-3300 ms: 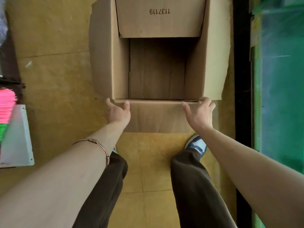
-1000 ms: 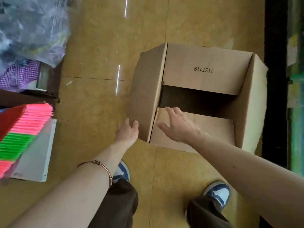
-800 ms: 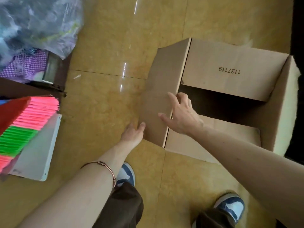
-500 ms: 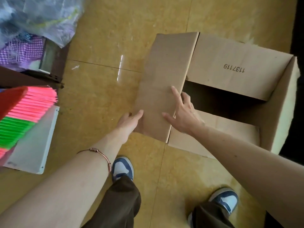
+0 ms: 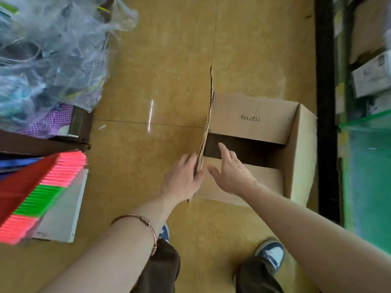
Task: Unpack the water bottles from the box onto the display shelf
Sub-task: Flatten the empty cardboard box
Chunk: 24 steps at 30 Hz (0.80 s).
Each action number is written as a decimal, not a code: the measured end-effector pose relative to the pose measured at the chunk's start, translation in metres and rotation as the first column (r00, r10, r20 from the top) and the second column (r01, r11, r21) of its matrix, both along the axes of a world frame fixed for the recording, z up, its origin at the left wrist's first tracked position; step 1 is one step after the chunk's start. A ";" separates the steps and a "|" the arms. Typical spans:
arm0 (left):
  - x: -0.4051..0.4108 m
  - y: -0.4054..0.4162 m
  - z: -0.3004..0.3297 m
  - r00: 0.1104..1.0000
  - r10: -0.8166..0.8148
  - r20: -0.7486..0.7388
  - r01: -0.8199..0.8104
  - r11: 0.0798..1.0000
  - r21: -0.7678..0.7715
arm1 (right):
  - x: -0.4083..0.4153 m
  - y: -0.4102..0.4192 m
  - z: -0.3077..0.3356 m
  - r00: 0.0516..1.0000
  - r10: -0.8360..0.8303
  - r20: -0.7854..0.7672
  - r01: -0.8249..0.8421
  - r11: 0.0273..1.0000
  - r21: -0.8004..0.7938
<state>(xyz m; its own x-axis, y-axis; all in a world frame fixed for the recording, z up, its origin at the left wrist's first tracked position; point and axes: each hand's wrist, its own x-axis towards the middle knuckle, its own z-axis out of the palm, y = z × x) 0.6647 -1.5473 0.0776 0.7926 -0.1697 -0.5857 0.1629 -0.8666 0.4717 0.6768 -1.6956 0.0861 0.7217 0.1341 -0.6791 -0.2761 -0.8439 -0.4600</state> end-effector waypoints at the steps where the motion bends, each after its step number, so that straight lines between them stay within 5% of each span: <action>1: -0.003 -0.014 -0.002 0.997 -0.071 0.004 0.071 0.997 0.018 | -0.003 -0.010 -0.002 1.000 -0.014 -0.014 0.013 1.000 -0.012; 6: -0.027 -0.070 -0.038 0.961 -0.269 -0.060 0.271 0.961 0.049 | -0.019 -0.068 -0.031 0.995 -0.090 -0.051 0.086 0.994 -0.067; 10: -0.044 -0.091 -0.073 0.881 -0.468 -0.069 0.470 0.850 0.240 | -0.036 -0.106 -0.061 0.988 -0.139 -0.064 0.133 0.987 -0.092; 20: -0.040 -0.109 -0.100 0.818 -0.527 -0.233 0.571 0.691 0.442 | -0.055 -0.126 -0.101 0.979 -0.187 -0.079 0.185 0.982 -0.027; 24: -0.037 -0.122 -0.068 0.835 -0.492 -0.246 0.550 0.736 0.395 | -0.059 -0.134 -0.068 0.977 -0.209 -0.048 0.210 0.978 0.009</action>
<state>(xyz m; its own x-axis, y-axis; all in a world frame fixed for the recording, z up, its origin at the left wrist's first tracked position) 0.6278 -1.6694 0.0094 0.5765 -0.2419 -0.7805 -0.3463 -0.9375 0.0347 0.6175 -1.8297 0.0179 0.7021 -0.0070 -0.7120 -0.4676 -0.7587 -0.4537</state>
